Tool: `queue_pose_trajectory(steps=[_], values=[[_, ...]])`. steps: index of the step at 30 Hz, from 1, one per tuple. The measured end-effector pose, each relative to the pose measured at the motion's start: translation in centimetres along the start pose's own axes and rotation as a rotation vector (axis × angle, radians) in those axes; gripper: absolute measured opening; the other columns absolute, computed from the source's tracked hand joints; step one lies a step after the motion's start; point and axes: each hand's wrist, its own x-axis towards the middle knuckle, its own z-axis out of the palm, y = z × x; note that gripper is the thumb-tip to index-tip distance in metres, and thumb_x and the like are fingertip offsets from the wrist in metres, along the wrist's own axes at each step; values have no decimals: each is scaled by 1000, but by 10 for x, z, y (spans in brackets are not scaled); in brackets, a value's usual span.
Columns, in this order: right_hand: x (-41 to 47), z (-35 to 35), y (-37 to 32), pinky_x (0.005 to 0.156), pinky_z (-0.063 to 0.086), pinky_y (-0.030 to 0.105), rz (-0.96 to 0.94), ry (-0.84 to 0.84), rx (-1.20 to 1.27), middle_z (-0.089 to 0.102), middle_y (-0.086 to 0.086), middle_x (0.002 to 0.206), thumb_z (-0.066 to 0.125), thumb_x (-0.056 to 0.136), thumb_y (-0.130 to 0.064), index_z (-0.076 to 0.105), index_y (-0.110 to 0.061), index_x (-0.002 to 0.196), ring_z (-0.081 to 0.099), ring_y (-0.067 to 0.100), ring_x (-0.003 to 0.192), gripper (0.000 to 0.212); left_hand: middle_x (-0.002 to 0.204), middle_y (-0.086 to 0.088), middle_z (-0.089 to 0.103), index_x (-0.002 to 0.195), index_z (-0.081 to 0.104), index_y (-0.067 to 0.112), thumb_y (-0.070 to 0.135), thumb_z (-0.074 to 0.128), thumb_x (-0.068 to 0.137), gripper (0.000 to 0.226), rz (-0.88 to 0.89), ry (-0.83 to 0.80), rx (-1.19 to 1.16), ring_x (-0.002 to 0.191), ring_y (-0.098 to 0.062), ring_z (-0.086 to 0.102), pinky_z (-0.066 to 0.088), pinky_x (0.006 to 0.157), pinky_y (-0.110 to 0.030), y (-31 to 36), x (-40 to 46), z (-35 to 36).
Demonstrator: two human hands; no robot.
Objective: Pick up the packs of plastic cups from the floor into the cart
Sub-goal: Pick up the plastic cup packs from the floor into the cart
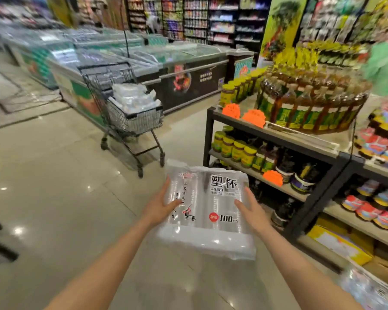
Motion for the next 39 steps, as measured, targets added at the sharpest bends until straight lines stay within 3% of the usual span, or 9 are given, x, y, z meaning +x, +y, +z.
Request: queue_pose_trajectory(steps=[5,12,17,26,32,35,39], values=[[69,57,-51,111,31,41,-55,-108,0,34,-5,151,54,94,-39,21,-32,149,36,22,138,64,152,-5,34,150,4,43,84,45,67,101,-76,62,-8,139,-21,34,31,111,-36,-54,39,-61],[198,130,-99,112,26,37,-122,-230,-47,29,-3,154,52,94,-42,17,-27,150,31,23,140,68,151,-2,37,152,4,32,51,57,88,85,-164,183,19,135,-24,39,34,102,-30,-104,129,-113],[313,167,-136,114,22,38,-190,-320,-62,21,-5,156,51,94,-45,15,-27,151,25,21,143,69,153,-5,33,151,2,34,50,56,89,84,-272,211,7,137,-26,37,33,105,-31,-130,220,-151],[497,226,-202,104,40,54,-169,-427,-70,33,0,153,51,87,-59,12,-38,148,46,30,130,75,152,-3,34,152,3,34,53,55,88,84,-350,272,5,137,-27,37,33,105,-32,-161,372,-224],[580,283,-235,106,38,48,-144,-412,-83,41,3,149,52,91,-52,16,-35,149,47,31,128,70,146,-2,44,151,7,36,49,59,88,83,-344,296,-60,131,-25,44,36,99,-28,-209,458,-268],[617,317,-256,105,39,43,-105,-374,-63,46,7,143,54,92,-43,19,-33,148,49,30,126,67,143,-1,48,151,7,38,48,59,88,82,-318,274,-60,129,-24,47,35,92,-24,-244,505,-297],[667,364,-291,104,40,42,-69,-327,-36,48,9,141,54,92,-42,20,-34,148,50,30,125,66,139,-1,52,150,8,42,51,61,86,84,-273,216,-86,125,-23,51,39,92,-26,-287,570,-352]])
